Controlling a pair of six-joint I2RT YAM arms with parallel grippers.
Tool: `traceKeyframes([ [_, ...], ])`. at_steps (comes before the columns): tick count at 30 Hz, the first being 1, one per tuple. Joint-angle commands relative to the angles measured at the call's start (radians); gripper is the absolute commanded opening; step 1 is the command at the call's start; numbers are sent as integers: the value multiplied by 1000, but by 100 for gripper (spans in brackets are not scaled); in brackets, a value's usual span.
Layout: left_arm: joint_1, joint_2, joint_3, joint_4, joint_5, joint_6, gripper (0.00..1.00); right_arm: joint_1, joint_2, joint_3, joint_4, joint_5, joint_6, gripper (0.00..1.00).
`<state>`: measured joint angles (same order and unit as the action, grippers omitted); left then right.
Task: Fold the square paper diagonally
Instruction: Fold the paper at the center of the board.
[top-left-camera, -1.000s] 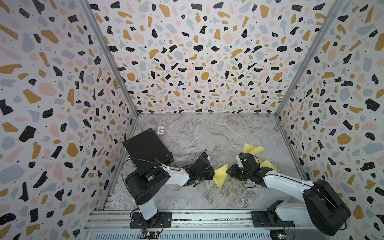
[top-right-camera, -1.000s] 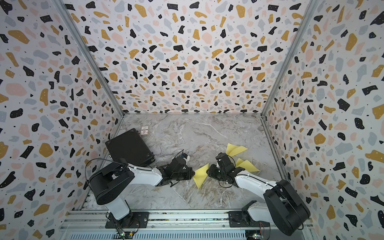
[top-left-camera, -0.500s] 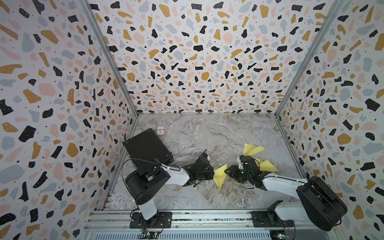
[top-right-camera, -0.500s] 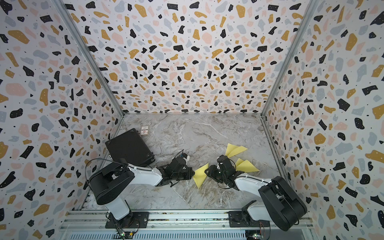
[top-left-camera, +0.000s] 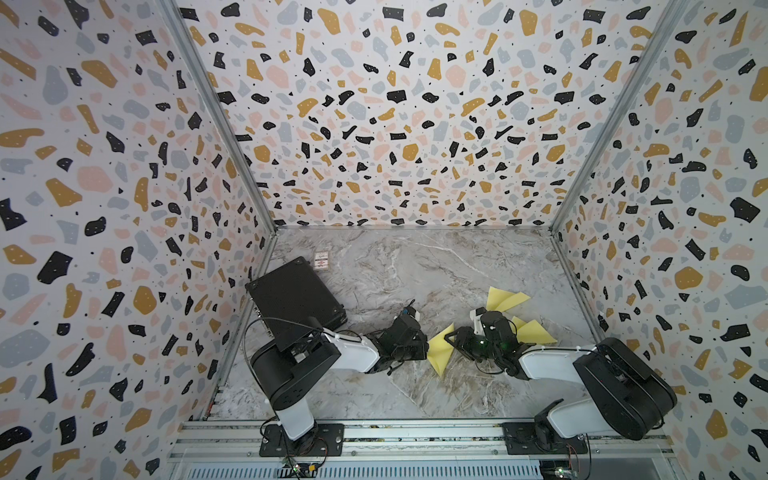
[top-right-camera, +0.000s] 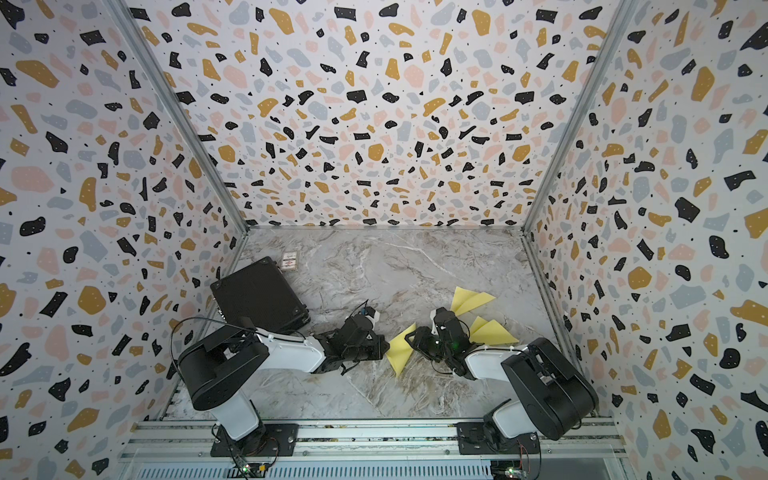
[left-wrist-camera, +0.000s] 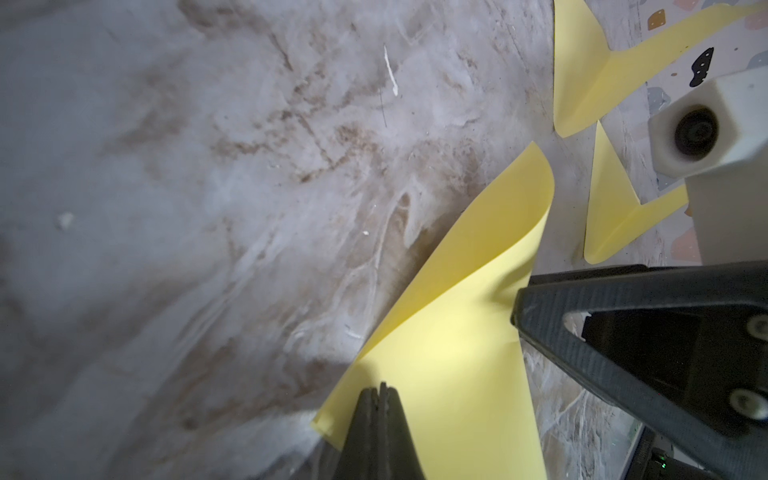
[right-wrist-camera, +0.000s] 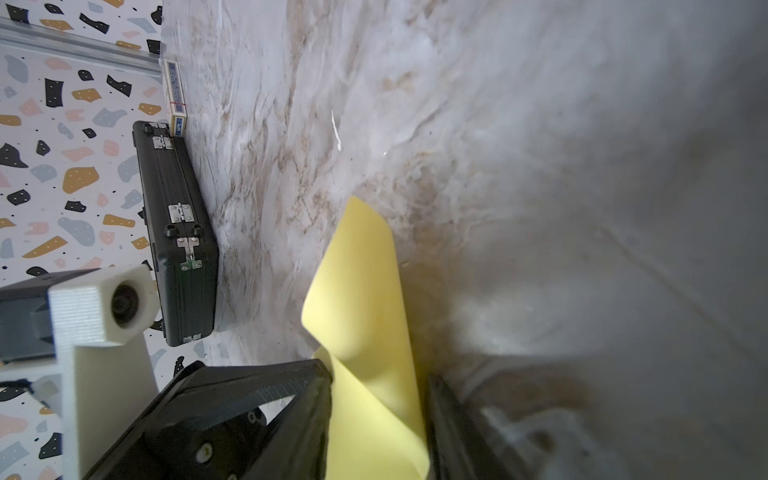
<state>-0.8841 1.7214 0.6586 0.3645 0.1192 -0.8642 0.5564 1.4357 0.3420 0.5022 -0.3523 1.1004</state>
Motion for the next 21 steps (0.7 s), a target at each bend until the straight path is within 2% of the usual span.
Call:
traceKeyframes([
  [1, 4, 65, -51, -243, -79, 22, 0, -3, 5, -18, 55, -3, 12, 41],
  [7, 4, 69, -48, -248, -80, 22, 0, -5, 57, -31, 222, -24, 30, 26],
  [16, 1, 69, -49, -248, -87, 25, 0, -10, 45, -29, 238, -4, -21, 0],
  [21, 0, 70, -47, -249, -88, 27, 0, -13, 49, -26, 255, -18, -44, 0],
])
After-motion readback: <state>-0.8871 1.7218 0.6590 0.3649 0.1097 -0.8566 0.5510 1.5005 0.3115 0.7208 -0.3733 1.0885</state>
